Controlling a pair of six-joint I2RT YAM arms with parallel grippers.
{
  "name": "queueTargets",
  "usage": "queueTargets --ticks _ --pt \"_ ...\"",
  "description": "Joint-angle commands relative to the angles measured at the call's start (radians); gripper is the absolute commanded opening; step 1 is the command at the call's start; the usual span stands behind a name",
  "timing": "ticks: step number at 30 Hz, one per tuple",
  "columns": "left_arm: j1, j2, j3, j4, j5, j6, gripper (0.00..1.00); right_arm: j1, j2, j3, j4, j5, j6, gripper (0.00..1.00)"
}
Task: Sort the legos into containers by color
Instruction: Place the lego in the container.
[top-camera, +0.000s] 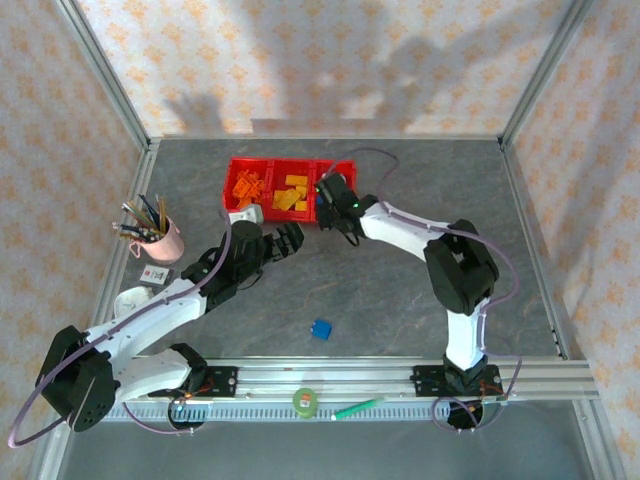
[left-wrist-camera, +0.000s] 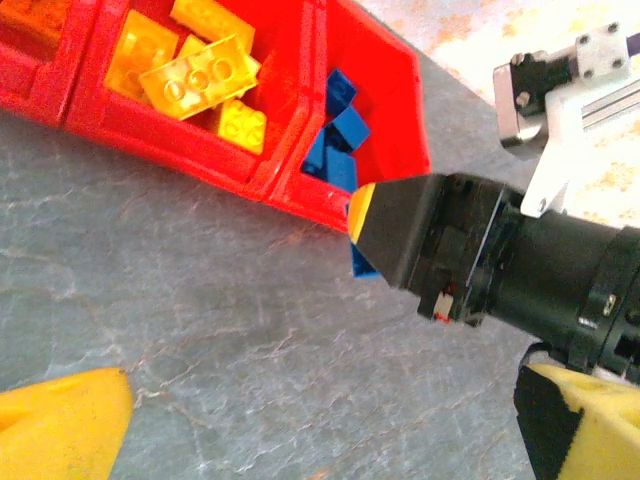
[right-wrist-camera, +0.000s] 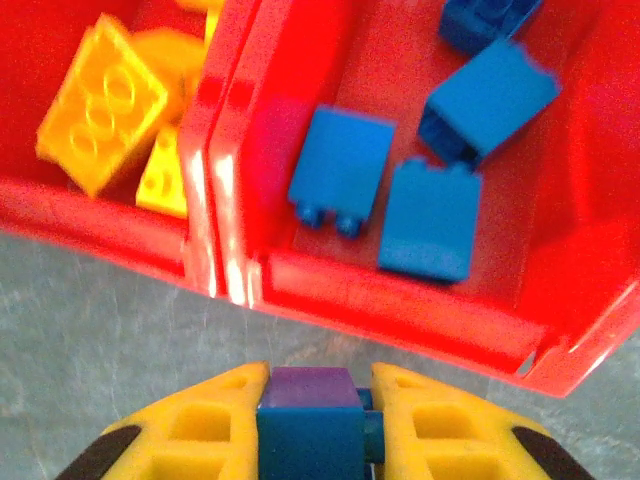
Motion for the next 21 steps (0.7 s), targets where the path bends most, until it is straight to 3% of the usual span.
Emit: queueTargets --ticks 1,14,21 --pt "-0.005 0.029 0.06 -0.016 -0.011 0.043 0.99 -0.049 0.025 0.077 -0.043 0.009 0.052 0.16" --pt "0.012 0.089 0.138 -0.024 -0.041 0.064 0.99 -0.105 0.314 0.452 -0.095 0.125 0.056 0.17" --pt "0.018 0.083 0.141 -0.038 -0.045 0.075 0.99 -0.105 0.313 0.491 -0.101 0.11 0.037 0.35"
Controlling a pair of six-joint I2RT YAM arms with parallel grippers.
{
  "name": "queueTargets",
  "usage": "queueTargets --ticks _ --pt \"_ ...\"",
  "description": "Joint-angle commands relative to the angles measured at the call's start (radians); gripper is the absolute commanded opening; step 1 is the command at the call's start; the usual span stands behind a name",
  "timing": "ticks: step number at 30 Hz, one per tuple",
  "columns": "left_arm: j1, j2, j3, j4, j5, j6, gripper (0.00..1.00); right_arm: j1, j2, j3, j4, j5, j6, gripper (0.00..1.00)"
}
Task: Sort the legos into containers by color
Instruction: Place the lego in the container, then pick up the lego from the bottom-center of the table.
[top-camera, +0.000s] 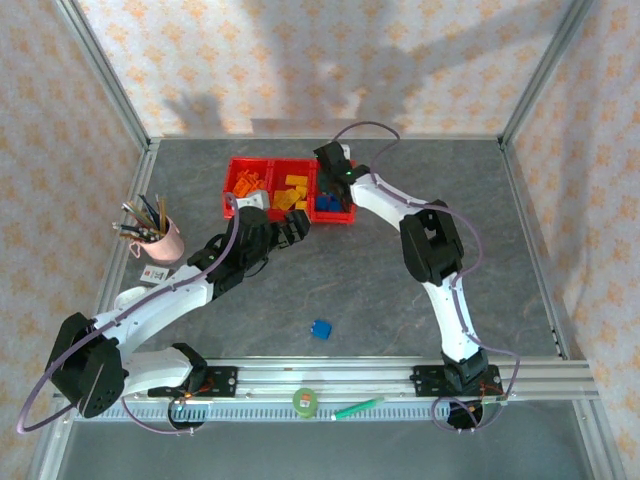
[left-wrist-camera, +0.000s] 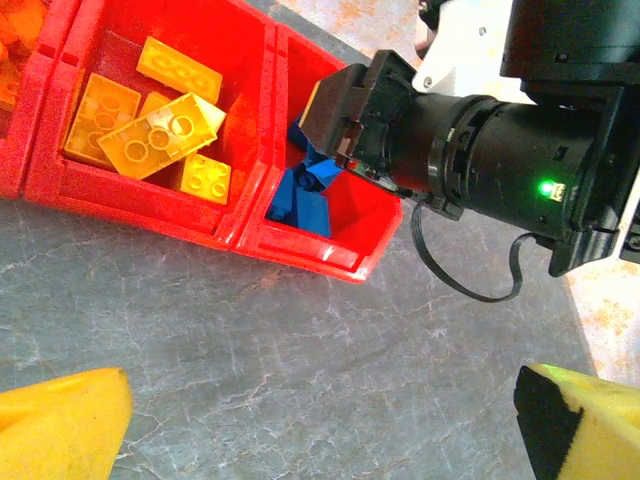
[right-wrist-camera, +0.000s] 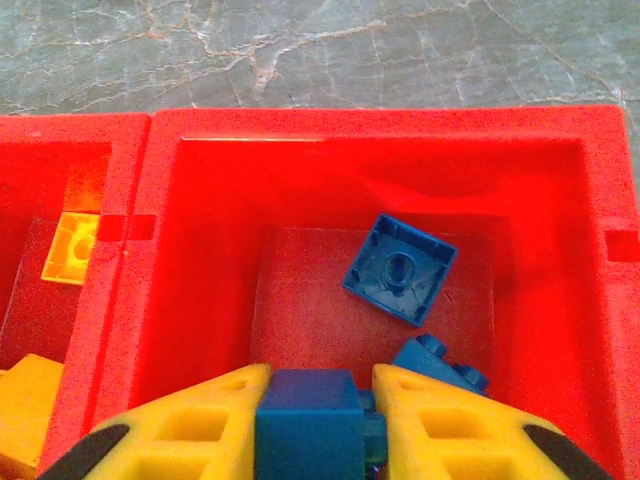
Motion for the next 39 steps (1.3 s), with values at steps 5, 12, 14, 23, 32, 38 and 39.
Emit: queueTargets --ticks 5,12,14,23,32,38,39 --pt "0.008 -0.016 0.029 -0.03 -0.01 0.021 0.99 0.011 -0.14 -0.066 0.006 0.028 -0.022 0.46" --pt "0.005 -0.058 -0.004 -0.046 0.03 0.02 0.99 0.083 -0.309 -0.25 0.022 0.055 -0.021 0.55" --pt "0.003 -0.074 -0.018 -0.054 0.039 0.018 0.99 0.106 -0.355 -0.308 0.024 0.059 -0.01 0.57" --pt "-0.002 -0.187 -0.11 -0.133 0.05 0.033 0.99 0.232 -0.542 -0.563 -0.024 0.079 0.118 0.68" --pt "0.0 -0.303 -0.197 -0.241 0.037 0.033 0.99 0.42 -0.668 -0.793 -0.096 0.145 0.385 0.79" --pt "0.0 -0.356 -0.246 -0.275 0.025 0.02 0.99 0.568 -0.679 -0.857 -0.137 0.169 0.573 0.86" --pt "0.0 -0.363 -0.252 -0.281 0.022 0.017 0.99 0.594 -0.677 -0.86 -0.141 0.168 0.602 0.87"
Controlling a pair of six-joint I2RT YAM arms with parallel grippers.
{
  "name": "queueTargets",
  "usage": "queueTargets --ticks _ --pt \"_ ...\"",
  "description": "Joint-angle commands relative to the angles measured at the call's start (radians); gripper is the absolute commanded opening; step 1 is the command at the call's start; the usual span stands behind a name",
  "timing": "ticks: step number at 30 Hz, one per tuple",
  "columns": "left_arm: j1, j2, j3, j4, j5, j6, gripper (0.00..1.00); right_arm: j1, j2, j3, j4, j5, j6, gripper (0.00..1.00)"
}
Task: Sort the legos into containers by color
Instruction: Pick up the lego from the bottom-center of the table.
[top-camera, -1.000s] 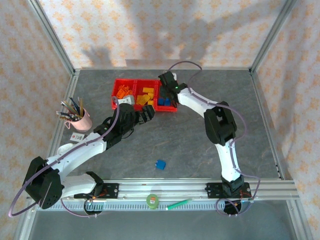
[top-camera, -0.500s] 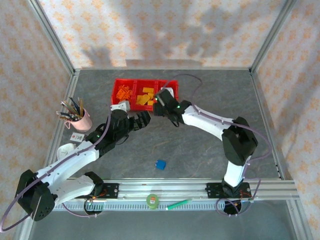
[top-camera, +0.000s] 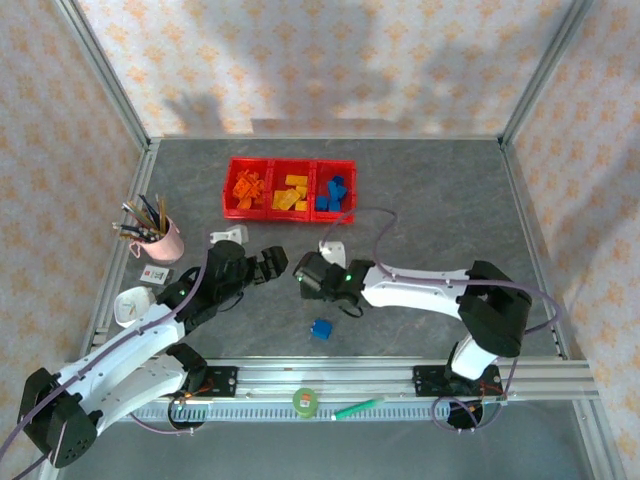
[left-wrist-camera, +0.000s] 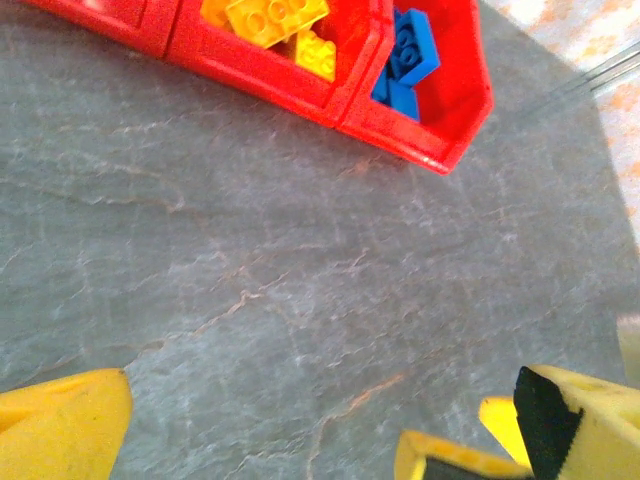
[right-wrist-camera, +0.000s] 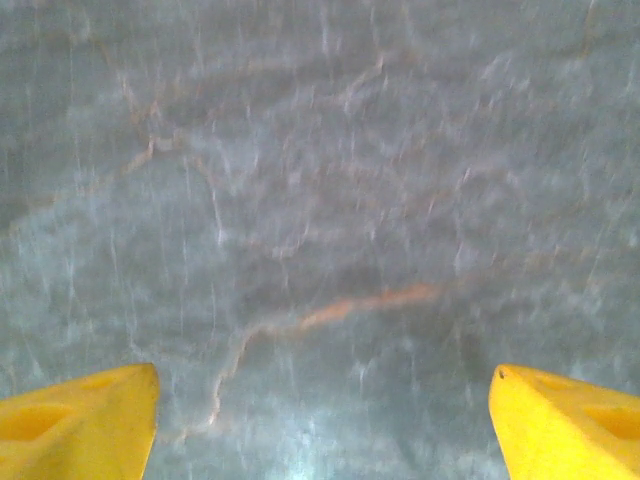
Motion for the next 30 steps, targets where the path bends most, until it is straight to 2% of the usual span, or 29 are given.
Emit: queueTargets --ticks 1,7,13,22,30 --pt "0.001 -0.027 -0.024 -0.054 -0.018 0.006 0.99 0.066 -0.023 -0.021 -0.054 0.056 0.172 0.88" --pt "0.001 -0.062 -0.05 -0.069 -0.017 -0.012 0.99 0.161 0.0 -0.055 -0.115 0.07 0.383 0.91" --pt "0.001 -0.076 -0.05 -0.083 -0.011 -0.017 0.99 0.208 0.039 -0.052 -0.135 0.054 0.464 0.89" --pt "0.001 -0.079 -0.057 -0.084 -0.015 -0.02 0.99 0.238 0.081 -0.064 -0.092 0.02 0.482 0.73" --pt "0.001 -0.077 -0.063 -0.078 -0.015 -0.018 0.99 0.24 0.116 -0.067 -0.046 0.007 0.462 0.51"
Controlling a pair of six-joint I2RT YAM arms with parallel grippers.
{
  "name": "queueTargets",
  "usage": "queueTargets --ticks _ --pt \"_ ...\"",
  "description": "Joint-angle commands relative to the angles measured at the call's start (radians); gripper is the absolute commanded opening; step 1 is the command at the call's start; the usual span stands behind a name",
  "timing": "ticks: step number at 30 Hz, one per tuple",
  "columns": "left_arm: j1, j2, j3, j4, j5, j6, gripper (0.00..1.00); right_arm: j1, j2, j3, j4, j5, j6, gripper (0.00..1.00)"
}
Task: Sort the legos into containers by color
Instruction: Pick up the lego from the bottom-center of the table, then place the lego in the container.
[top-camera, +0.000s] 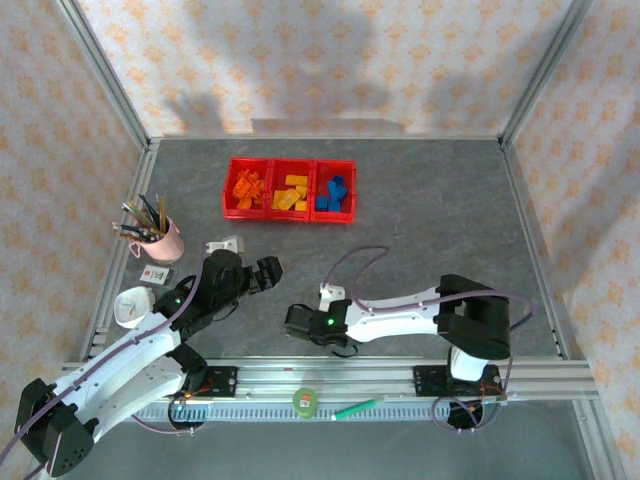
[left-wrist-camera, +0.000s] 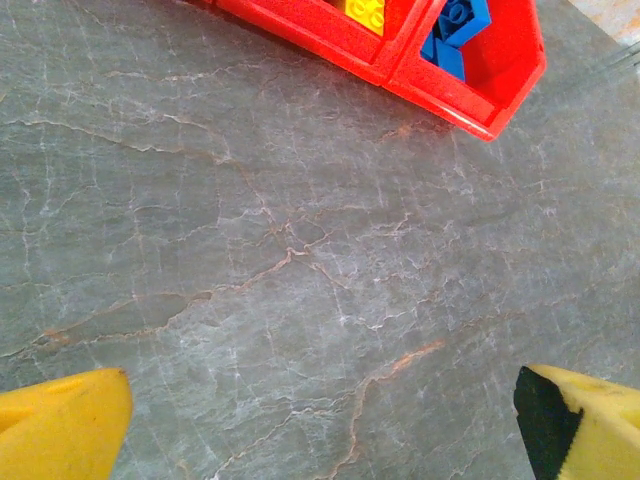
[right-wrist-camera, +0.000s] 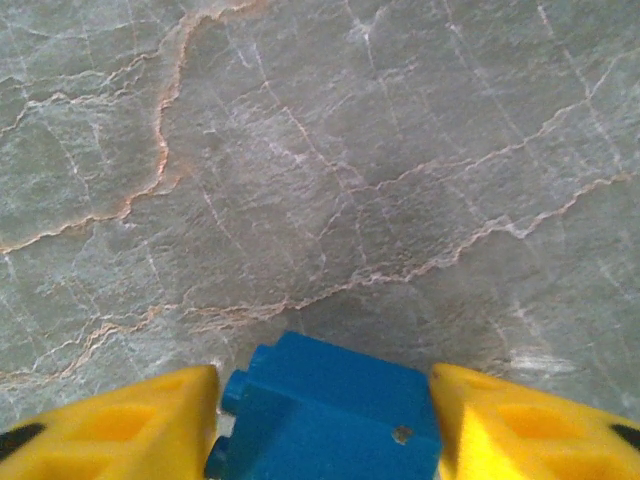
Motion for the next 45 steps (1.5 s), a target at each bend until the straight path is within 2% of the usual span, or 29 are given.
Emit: queueTargets --ticks 1,6,14,20,24,30,32,35,42,45 --pt "0.001 -0.011 -0.006 -0.019 -0.018 -0.007 0.99 0.006 0.028 -0.01 0.007 0.016 0.003 0.49" --pt "0.001 -0.01 -0.006 -0.018 -0.026 -0.007 0.99 0.006 0.022 0.001 -0.012 0.052 -0.006 0.37" --pt "0.0 0.0 0.016 -0.001 -0.044 -0.006 0.99 -0.043 -0.067 0.033 -0.044 0.137 -0.102 0.32" --pt "0.004 0.036 0.072 0.012 -0.09 -0.002 0.99 -0.211 -0.131 0.11 -0.011 0.219 -0.35 0.33" --pt "0.011 0.079 0.127 0.033 -0.14 0.005 0.99 -0.372 -0.112 0.189 0.082 0.193 -0.539 0.33" --pt "0.03 0.186 0.201 0.109 -0.173 0.009 0.99 -0.548 0.064 0.414 0.173 0.106 -0.762 0.35" --pt "0.037 0.23 0.23 0.123 -0.184 0.009 0.99 -0.588 0.145 0.502 0.17 0.123 -0.797 0.35" --pt "0.045 0.281 0.255 0.157 -0.197 0.005 0.99 -0.654 0.255 0.616 0.184 0.06 -0.828 0.36" --pt "0.079 0.334 0.262 0.213 -0.203 -0.004 0.99 -0.713 0.475 0.871 0.142 0.073 -0.882 0.38" --pt "0.092 0.341 0.26 0.219 -0.193 -0.004 0.99 -0.734 0.528 0.948 0.122 0.072 -0.892 0.46"
